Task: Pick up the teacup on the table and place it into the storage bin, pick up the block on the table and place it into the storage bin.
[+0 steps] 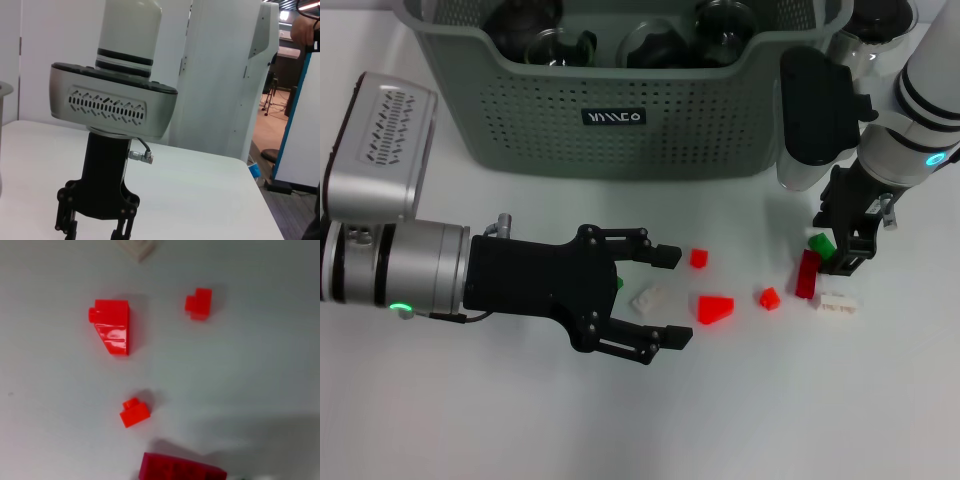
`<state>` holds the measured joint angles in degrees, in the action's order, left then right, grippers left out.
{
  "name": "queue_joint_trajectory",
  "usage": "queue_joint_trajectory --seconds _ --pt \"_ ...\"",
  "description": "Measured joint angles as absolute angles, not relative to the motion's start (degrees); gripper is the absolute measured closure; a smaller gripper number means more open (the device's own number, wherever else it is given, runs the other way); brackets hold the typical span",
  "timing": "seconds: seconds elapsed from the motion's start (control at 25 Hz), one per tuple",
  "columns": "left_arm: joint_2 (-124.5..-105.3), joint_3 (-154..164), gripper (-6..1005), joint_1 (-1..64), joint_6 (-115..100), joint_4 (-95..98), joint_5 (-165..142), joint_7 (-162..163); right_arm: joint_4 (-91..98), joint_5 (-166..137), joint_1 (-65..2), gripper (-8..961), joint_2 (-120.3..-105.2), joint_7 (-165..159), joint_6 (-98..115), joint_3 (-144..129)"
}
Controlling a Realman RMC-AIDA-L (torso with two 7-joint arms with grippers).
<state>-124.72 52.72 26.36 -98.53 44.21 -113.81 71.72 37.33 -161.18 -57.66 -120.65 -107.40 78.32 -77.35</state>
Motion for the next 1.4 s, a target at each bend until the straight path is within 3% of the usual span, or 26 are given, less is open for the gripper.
queue_joint_trajectory --seconds 0.56,0.8,1.4 --pt "-124.72 52.0 139 26.4 -98.4 44.1 -113.7 71.7 37.3 -161.0 -57.8 358 -120.60 -107.9 78.3 -78.0" --pt "-124.72 51.3 139 26.3 -98.7 44.1 -113.7 71.7 39.4 -160.8 -57.8 494 -120.21 -108.5 80.2 -77.4" --pt "-124.36 46.7 139 24.5 -98.1 44.4 -117.8 71.8 50.5 -152.3 -60.1 492 -119.70 -107.9 94.3 -67.9"
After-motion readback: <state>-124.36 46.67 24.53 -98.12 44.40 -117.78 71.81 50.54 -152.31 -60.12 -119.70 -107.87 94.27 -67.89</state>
